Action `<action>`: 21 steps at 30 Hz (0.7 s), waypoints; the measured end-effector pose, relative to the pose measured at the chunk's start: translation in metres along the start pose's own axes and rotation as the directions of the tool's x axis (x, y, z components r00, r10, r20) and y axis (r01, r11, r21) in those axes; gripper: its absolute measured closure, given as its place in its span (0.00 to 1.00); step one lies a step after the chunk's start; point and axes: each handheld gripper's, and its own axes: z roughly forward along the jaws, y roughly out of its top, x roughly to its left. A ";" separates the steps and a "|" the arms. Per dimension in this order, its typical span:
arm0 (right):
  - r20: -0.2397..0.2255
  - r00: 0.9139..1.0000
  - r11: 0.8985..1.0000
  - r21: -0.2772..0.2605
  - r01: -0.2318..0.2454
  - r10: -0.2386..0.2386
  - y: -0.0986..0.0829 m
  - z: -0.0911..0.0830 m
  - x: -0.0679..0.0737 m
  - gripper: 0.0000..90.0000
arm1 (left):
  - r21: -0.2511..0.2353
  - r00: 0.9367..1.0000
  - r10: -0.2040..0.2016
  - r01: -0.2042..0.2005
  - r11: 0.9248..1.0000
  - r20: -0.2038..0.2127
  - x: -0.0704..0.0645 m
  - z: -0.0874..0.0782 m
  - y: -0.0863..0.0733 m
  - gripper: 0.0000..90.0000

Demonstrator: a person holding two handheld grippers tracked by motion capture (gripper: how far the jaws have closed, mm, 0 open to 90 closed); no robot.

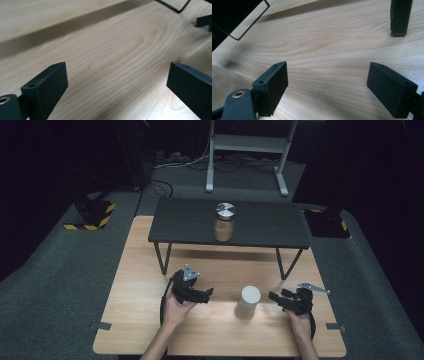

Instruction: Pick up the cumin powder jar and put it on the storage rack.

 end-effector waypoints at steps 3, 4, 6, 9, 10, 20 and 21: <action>0.004 1.000 1.000 0.000 0.001 -0.001 0.000 0.000 0.001 0.18 | -0.002 1.000 -0.025 0.025 1.000 -0.001 0.001 0.007 -0.006 0.04; 0.003 1.000 1.000 0.000 -0.001 0.001 0.000 0.000 0.001 0.18 | -0.004 0.999 -0.035 0.035 0.999 -0.003 0.001 0.010 -0.008 0.04; 0.004 1.000 1.000 -0.001 -0.002 0.002 0.000 0.000 0.001 0.19 | -0.011 0.999 -0.054 0.054 0.999 -0.001 0.001 0.014 -0.013 0.04; 0.005 1.000 1.000 -0.001 -0.003 0.003 0.000 0.000 0.001 0.19 | -0.016 0.997 -0.079 0.079 0.997 -0.004 0.001 0.019 -0.017 0.04; 0.005 1.000 1.000 -0.001 -0.002 0.002 0.000 0.000 0.001 0.19 | -0.018 0.997 -0.080 0.080 0.997 -0.009 0.000 0.021 -0.018 0.04; 0.002 1.000 1.000 0.001 0.001 -0.001 0.000 0.000 0.001 0.19 | -0.024 0.994 -0.103 0.103 0.994 -0.027 -0.005 0.029 -0.025 0.03; 0.002 1.000 1.000 0.001 0.001 -0.001 0.000 0.000 0.001 0.19 | -0.026 0.994 -0.106 0.105 0.994 -0.025 -0.005 0.030 -0.026 0.03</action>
